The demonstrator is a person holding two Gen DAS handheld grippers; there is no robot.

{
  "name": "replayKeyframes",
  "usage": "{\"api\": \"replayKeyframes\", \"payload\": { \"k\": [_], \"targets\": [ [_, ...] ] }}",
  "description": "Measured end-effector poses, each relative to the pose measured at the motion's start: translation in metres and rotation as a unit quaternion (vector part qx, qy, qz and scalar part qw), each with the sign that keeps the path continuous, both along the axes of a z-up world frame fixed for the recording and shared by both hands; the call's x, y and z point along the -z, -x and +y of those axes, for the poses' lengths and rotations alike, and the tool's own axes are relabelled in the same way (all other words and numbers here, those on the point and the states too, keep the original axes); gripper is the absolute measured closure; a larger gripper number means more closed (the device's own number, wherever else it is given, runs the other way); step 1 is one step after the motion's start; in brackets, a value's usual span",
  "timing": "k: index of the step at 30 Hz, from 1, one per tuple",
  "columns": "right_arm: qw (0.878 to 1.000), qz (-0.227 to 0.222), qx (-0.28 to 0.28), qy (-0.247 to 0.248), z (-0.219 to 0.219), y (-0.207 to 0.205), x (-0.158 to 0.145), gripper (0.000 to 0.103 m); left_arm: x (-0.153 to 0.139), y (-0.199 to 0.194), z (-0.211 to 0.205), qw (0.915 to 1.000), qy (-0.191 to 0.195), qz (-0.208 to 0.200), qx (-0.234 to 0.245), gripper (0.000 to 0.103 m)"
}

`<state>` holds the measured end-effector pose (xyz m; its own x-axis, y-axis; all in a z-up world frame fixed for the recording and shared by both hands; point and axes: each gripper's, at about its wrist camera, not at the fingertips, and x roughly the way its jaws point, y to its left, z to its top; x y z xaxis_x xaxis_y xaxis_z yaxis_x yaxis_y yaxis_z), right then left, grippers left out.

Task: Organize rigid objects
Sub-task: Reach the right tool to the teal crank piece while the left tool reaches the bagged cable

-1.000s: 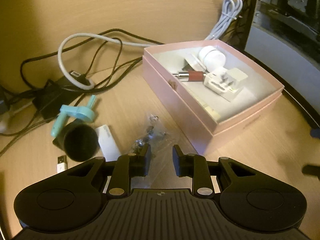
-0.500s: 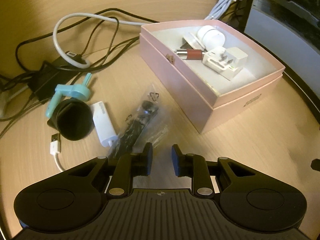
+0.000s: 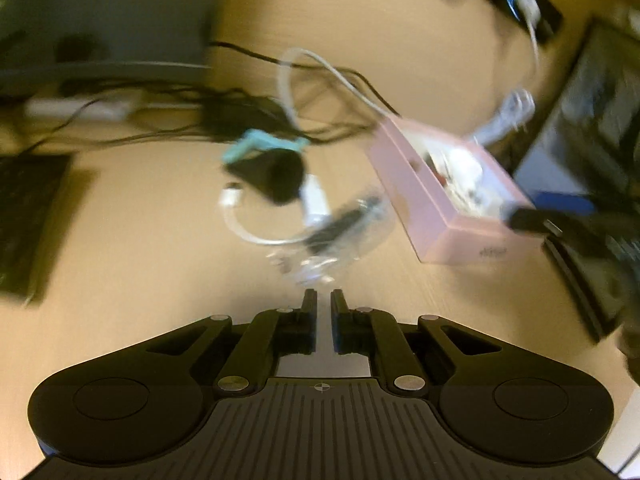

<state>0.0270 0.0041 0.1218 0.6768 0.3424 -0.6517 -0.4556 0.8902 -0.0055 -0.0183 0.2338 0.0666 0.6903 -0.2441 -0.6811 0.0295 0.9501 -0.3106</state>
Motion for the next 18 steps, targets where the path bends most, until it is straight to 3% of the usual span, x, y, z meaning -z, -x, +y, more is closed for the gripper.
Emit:
{"api": "replayKeyframes", "payload": {
  "k": [6,10,14,16,18],
  "targets": [
    [0.997,0.057,-0.042,-0.028,0.105,-0.082,0.004,0.032,-0.005,0.037,0.033,0.9975,0.045,-0.002,-0.054,0.094],
    [0.997,0.069,-0.038,0.011,0.163,-0.132,0.034,0.032,-0.009,0.060,0.046,0.9955,0.062,-0.006,-0.071,0.094],
    [0.994,0.101,-0.015,0.028,0.187,-0.173,0.063,0.032,-0.011,0.076,0.058,0.9930,0.078,-0.002,-0.088,0.094],
    [0.992,0.122,-0.001,0.026,0.191,-0.184,0.074,0.040,-0.011,0.080,0.062,0.9930,0.084,0.003,-0.083,0.093],
    [0.991,0.137,-0.012,0.010,0.187,-0.185,0.079,0.068,-0.009,0.078,0.062,0.9946,0.076,0.010,-0.070,0.092]
  ]
}}
